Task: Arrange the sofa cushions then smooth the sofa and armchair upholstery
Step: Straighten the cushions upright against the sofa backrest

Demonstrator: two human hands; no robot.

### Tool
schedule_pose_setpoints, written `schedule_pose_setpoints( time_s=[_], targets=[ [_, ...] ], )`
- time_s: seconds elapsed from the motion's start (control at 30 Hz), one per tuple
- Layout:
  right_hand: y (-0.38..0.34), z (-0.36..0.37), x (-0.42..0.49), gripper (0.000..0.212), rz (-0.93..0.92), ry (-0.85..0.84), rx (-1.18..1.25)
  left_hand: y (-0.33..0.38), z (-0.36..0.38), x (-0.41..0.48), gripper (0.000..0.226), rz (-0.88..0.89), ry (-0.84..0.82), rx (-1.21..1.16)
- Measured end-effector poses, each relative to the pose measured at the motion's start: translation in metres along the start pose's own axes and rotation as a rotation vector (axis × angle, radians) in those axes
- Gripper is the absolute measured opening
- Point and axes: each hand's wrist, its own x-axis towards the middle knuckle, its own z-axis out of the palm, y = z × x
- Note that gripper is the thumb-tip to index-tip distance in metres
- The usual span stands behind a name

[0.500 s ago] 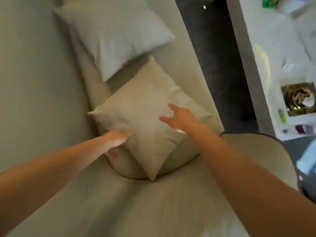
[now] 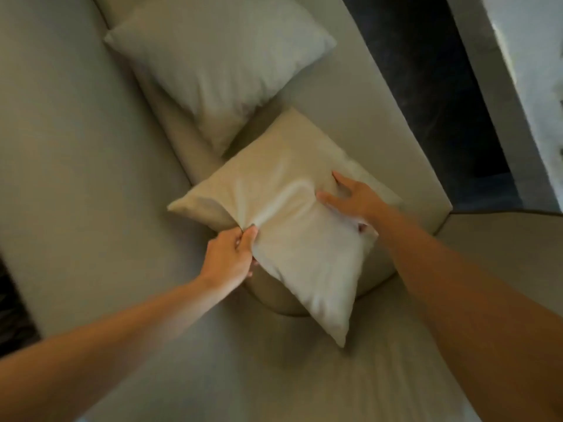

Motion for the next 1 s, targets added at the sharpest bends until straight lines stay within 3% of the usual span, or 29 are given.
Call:
schedule_pose_setpoints(
  time_s=[0.1, 0.27, 0.37, 0.5, 0.6, 0.8, 1.0],
  targets=[
    [-0.017, 0.022, -0.031, 0.086, 0.039, -0.098, 0.194, 0.016, -0.042, -0.030, 0.043, 0.042, 0.003, 0.074],
    [-0.030, 0.099, -0.062, 0.081, 0.032, -0.311, 0.218, 0.004, -0.106, -0.061, 0.053, 0.147, 0.020, 0.353],
    [-0.030, 0.131, -0.076, 0.072, 0.028, -0.255, 0.198, -0.003, -0.117, -0.065, 0.052, 0.213, -0.065, 0.454],
    [-0.030, 0.104, -0.090, 0.068, 0.104, -0.320, 0.309, 0.021, -0.113, -0.055, 0.056, 0.186, -0.136, 0.566],
    [-0.045, 0.058, -0.099, 0.056, 0.095, -0.313, 0.277, 0.060, -0.127, -0.041, 0.059, 0.249, -0.089, 0.638],
    [-0.122, -0.003, -0.065, 0.043, -0.049, -0.046, 0.491, 0.117, -0.164, 0.037, 0.045, 0.214, -0.018, 0.334],
    [-0.192, 0.039, 0.021, 0.056, -0.024, 0.068, 0.631, 0.091, -0.192, 0.189, 0.030, -0.018, -0.009, 0.109]
  ],
)
